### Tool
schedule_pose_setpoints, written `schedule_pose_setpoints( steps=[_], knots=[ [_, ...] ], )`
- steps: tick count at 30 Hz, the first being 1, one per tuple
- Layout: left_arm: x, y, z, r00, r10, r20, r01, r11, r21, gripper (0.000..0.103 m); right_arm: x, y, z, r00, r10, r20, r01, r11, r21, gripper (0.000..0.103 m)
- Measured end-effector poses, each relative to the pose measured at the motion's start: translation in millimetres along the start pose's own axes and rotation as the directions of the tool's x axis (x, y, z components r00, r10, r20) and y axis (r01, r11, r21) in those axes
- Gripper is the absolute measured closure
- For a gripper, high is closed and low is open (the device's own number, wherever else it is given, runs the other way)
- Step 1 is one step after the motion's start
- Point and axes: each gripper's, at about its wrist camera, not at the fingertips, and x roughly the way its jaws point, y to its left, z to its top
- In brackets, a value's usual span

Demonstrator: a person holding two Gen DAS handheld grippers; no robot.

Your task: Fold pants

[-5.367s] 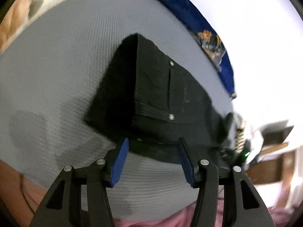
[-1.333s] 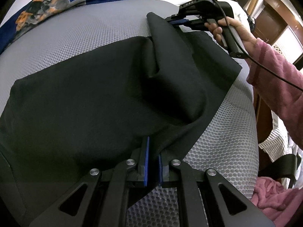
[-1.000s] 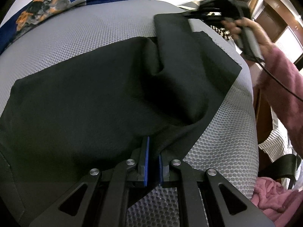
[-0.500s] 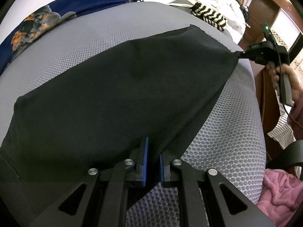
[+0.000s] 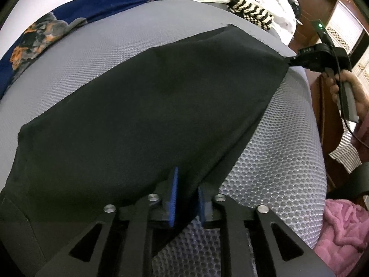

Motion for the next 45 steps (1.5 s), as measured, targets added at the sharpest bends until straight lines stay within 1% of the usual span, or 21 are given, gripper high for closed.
schedule_pose_setpoints(
  steps=[1,2,3,4,5,7,9,12,14,16,18,21,23,26,28,30,38,41,42,44,45],
  knots=[
    [-0.7,-0.2,0.4,1.000,-0.012,-0.004,0.012,1.000,0.000,0.073,-0.9,-1.1,0.7,1.000,0.002,-0.010,-0.002,1.000,-0.001,0.091],
    [-1.7,0.4,0.9,1.000,-0.020,-0.010,0.020,1.000,-0.007,0.068,-1.9,-2.5,2.7,1.000,-0.006,-0.022,0.006,1.000,-0.002,0.082],
    [-3.8,1.2,1.5,1.000,-0.024,-0.015,0.023,1.000,-0.019,0.058,-4.4,-4.1,5.0,1.000,-0.008,-0.027,0.008,1.000,0.001,0.075],
    [-6.1,1.1,2.2,0.999,-0.030,-0.014,0.030,0.999,-0.027,0.051,-8.4,-5.0,6.4,1.000,-0.005,-0.019,0.005,1.000,0.002,0.075],
    [-10.4,2.3,2.3,0.999,-0.042,-0.007,0.041,0.998,-0.038,0.050,-13.4,-5.2,8.6,1.000,-0.002,-0.005,0.002,1.000,0.001,0.075],
    [-21.9,4.4,2.2,0.997,-0.077,0.022,0.078,0.996,-0.047,0.049,-21.7,-2.4,18.8,1.000,0.019,0.018,-0.019,0.999,-0.026,0.075],
    [-32.0,8.5,2.3,0.994,-0.095,0.048,0.098,0.993,-0.061,0.049,-24.5,5.9,33.0,0.997,0.073,0.026,-0.071,0.995,-0.070,0.075],
    [-45.6,22.5,2.2,0.992,-0.091,0.092,0.100,0.989,-0.105,0.049,-18.9,32.0,56.4,0.986,0.168,0.001,-0.166,0.971,-0.171,0.076],
    [-54.0,37.6,2.3,0.990,-0.057,0.132,0.079,0.983,-0.164,0.049,-8.8,51.9,71.0,0.978,0.208,-0.030,-0.209,0.950,-0.232,0.076],
    [-59.4,54.2,1.3,0.987,-0.007,0.158,0.045,0.970,-0.238,0.049,9.3,69.4,87.0,0.960,0.264,-0.093,-0.279,0.927,-0.249,0.078],
    [-62.6,72.0,-2.5,0.984,0.054,0.168,0.002,0.949,-0.316,0.049,26.0,83.1,98.2,0.951,0.276,-0.139,-0.305,0.914,-0.268,0.079],
    [-65.9,98.5,-12.6,0.979,0.137,0.153,-0.059,0.902,-0.428,0.049,51.0,96.4,113.2,0.951,0.250,-0.184,-0.296,0.907,-0.298,0.079],
    [-66.3,112.3,-20.8,0.976,0.162,0.143,-0.074,0.871,-0.486,0.049,64.3,99.6,120.6,0.954,0.226,-0.198,-0.279,0.910,-0.308,0.079],
    [-67.6,131.3,-33.0,0.974,0.180,0.137,-0.072,0.821,-0.566,0.049,76.7,100.9,126.9,0.949,0.223,-0.223,-0.286,0.906,-0.312,0.079],
    [-67.3,138.2,-38.0,0.974,0.182,0.132,-0.070,0.802,-0.593,0.049,84.1,100.5,128.5,0.951,0.208,-0.228,-0.275,0.907,-0.319,0.079],
    [-65.4,143.9,-38.3,0.974,0.191,0.120,-0.080,0.791,-0.607,0.049,87.2,99.5,131.2,0.948,0.225,-0.226,-0.290,0.902,-0.319,0.079],
    [-53.3,148.1,-33.6,0.976,0.204,0.079,-0.114,0.782,-0.613,0.049,85.3,100.3,126.5,0.926,0.264,-0.271,-0.351,0.867,-0.353,0.080],
    [-52.2,147.2,-35.8,0.976,0.204,0.077,-0.114,0.778,-0.618,0.049,83.7,106.8,118.3,0.932,0.248,-0.263,-0.342,0.841,-0.420,0.080],
    [-51.0,146.8,-35.5,0.976,0.204,0.075,-0.115,0.776,-0.620,0.049,83.4,107.2,117.7,0.935,0.246,-0.254,-0.336,0.842,-0.421,0.084],
    [-50.7,145.8,-35.6,0.975,0.208,0.072,-0.119,0.773,-0.623,0.049,83.1,108.9,116.9,0.940,0.242,-0.239,-0.324,0.853,-0.410,0.097],
    [-49.9,145.2,-34.3,0.975,0.210,0.072,-0.120,0.773,-0.623,0.049,77.0,112.3,113.5,0.956,0.224,-0.191,-0.286,0.855,-0.433,0.099]
  ],
)
